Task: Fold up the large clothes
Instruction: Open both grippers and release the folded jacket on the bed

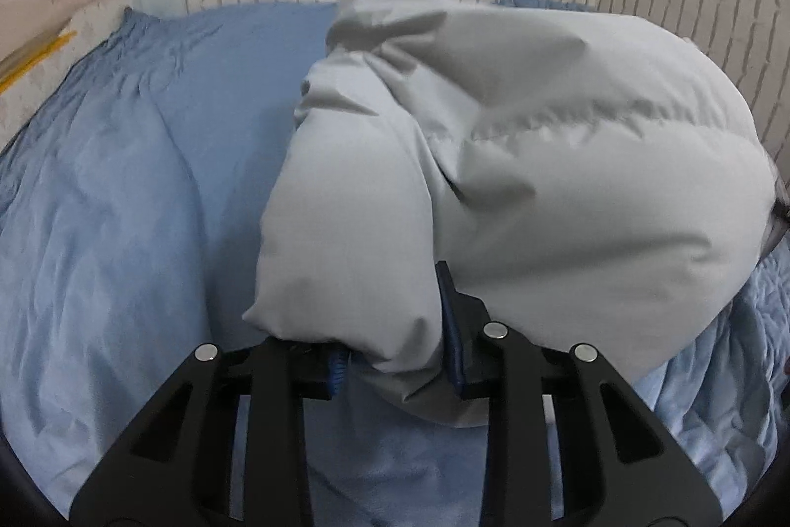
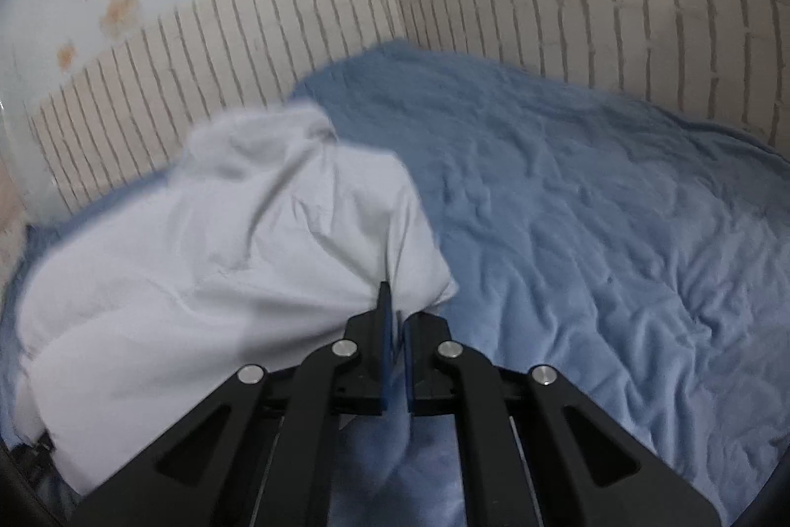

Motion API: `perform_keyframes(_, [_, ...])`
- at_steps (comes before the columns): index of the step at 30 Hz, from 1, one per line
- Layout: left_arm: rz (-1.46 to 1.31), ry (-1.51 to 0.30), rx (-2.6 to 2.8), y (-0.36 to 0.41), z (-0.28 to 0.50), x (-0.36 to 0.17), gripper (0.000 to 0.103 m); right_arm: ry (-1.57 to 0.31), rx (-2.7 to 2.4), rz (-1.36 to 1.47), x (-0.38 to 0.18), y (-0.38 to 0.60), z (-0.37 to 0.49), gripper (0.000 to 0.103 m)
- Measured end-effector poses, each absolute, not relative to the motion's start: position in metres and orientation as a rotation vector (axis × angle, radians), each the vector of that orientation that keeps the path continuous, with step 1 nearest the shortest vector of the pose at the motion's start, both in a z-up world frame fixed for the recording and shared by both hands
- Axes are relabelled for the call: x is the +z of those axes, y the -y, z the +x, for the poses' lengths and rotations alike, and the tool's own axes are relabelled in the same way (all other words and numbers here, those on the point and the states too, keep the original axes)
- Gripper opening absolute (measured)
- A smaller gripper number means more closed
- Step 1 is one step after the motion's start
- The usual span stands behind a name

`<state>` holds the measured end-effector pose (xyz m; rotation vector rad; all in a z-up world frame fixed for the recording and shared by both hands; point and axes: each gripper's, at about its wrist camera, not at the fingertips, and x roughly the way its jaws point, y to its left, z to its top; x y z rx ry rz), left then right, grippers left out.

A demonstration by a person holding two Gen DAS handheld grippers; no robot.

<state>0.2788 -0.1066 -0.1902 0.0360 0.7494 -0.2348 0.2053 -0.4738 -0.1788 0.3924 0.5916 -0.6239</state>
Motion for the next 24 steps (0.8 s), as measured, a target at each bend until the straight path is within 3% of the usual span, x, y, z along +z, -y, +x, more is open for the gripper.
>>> perform_keyframes(2, [0.023, -0.759, -0.233, 0.102, 0.277, -0.191, 0.032, -0.586, -0.638, 0.415, -0.183, 0.472, 0.197, 0.015])
perform_keyframes(5, [-0.031, -0.753, -0.185, 0.08, 0.271, -0.186, 0.057, -0.565, -0.636, 0.403, -0.176, 0.46, 0.177, 0.041])
perform_keyframes(6, [-0.054, -0.742, -0.156, 0.069, 0.266, -0.183, 0.072, -0.537, -0.677, 0.36, -0.17, 0.45, 0.164, 0.077])
perform_keyframes(7, [-0.079, -0.729, -0.132, 0.057, 0.264, -0.181, 0.085, -0.499, -0.708, 0.334, -0.169, 0.443, 0.151, 0.1])
perform_keyframes(9, [-0.146, -0.665, -0.063, 0.028, 0.24, -0.166, 0.096, -0.409, -0.734, 0.295, -0.154, 0.423, 0.12, 0.101])
perform_keyframes(15, [-0.205, -0.361, 0.14, -0.021, 0.13, -0.111, 0.1, -0.108, -0.683, 0.081, -0.094, 0.337, 0.053, 0.101])
perform_keyframes(20, [-0.048, -0.127, 0.075, -0.021, 0.05, -0.055, 0.1, -0.188, -0.419, 0.173, -0.065, 0.301, 0.044, 0.101])
perform_keyframes(24, [0.118, -0.041, 0.011, -0.004, 0.006, -0.041, 0.1, -0.195, -0.334, -0.069, -0.075, 0.248, 0.027, 0.101])
